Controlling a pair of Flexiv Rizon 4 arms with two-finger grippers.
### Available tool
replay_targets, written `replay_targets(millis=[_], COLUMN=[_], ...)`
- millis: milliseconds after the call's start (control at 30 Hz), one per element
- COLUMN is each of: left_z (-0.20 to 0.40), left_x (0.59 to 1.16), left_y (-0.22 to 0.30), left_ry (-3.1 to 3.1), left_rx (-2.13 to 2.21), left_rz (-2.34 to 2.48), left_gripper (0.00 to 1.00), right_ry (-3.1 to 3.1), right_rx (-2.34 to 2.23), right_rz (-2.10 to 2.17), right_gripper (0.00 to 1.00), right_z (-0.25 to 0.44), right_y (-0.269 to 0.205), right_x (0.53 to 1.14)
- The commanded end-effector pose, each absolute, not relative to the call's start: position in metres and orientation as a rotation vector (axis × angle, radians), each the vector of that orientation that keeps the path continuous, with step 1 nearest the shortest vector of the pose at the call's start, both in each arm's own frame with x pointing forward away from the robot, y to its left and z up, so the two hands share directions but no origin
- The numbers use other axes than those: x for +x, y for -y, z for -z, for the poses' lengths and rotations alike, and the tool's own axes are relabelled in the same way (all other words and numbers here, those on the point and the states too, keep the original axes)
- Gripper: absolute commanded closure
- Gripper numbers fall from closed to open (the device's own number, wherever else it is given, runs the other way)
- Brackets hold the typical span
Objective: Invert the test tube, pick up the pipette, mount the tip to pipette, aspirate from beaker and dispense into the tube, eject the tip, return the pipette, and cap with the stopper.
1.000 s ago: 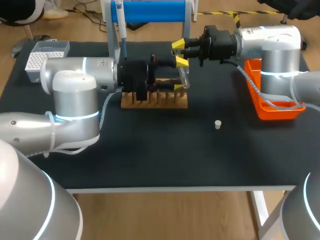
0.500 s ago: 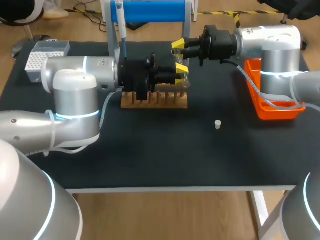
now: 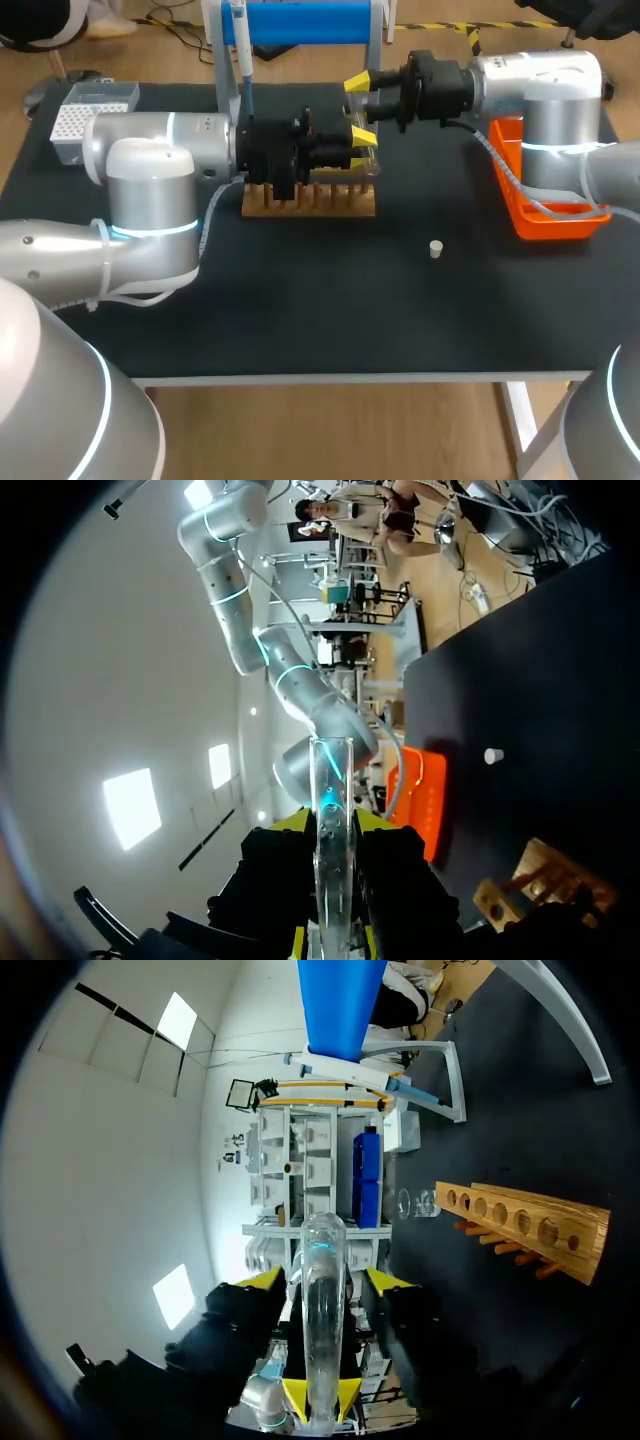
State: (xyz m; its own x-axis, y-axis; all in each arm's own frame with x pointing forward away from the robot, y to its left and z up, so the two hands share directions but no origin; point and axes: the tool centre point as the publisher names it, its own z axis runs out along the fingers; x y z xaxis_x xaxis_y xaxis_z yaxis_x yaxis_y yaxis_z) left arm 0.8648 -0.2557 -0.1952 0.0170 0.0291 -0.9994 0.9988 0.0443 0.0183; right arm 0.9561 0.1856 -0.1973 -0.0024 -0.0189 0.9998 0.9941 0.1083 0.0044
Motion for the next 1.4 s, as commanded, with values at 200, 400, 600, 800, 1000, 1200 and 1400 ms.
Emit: replay_targets(millis=[200, 400, 600, 800, 1000, 1200, 1400], left_z=[0.195, 0.195, 0.195, 0.195, 0.195, 0.195, 0.195], left_x=[0.866, 0.866, 0.866, 0.866, 0.866, 0.866, 0.866], left_y=[0.256, 0.256, 0.256, 0.256, 0.256, 0.256, 0.256], left_ry=[-1.239, -1.239, -1.239, -1.239, -1.239, -1.239, -1.239], left_rx=[1.208, 1.208, 1.208, 1.208, 1.208, 1.208, 1.208], left_rz=[1.149, 1.149, 1.149, 1.149, 1.149, 1.149, 1.149], left_gripper=[1.00, 1.00, 1.00, 1.00, 1.00, 1.00, 1.00], right_ry=[1.251, 1.338, 1.573, 1.855, 1.871, 1.871, 1.948], right_rx=[-1.116, -1.057, -0.916, -0.796, -0.810, -0.810, -0.751], right_rz=[1.138, 1.216, 1.393, 1.611, 1.653, 1.653, 1.645], right_gripper=[0.00, 0.00, 0.00, 0.00, 0.00, 0.00, 0.00], right_z=[0.196, 0.192, 0.190, 0.205, 0.209, 0.209, 0.218], right_y=[-0.185, -0.174, -0.144, -0.122, -0.119, -0.119, -0.117], right_x=[0.956, 0.953, 0.945, 0.942, 0.943, 0.943, 0.940])
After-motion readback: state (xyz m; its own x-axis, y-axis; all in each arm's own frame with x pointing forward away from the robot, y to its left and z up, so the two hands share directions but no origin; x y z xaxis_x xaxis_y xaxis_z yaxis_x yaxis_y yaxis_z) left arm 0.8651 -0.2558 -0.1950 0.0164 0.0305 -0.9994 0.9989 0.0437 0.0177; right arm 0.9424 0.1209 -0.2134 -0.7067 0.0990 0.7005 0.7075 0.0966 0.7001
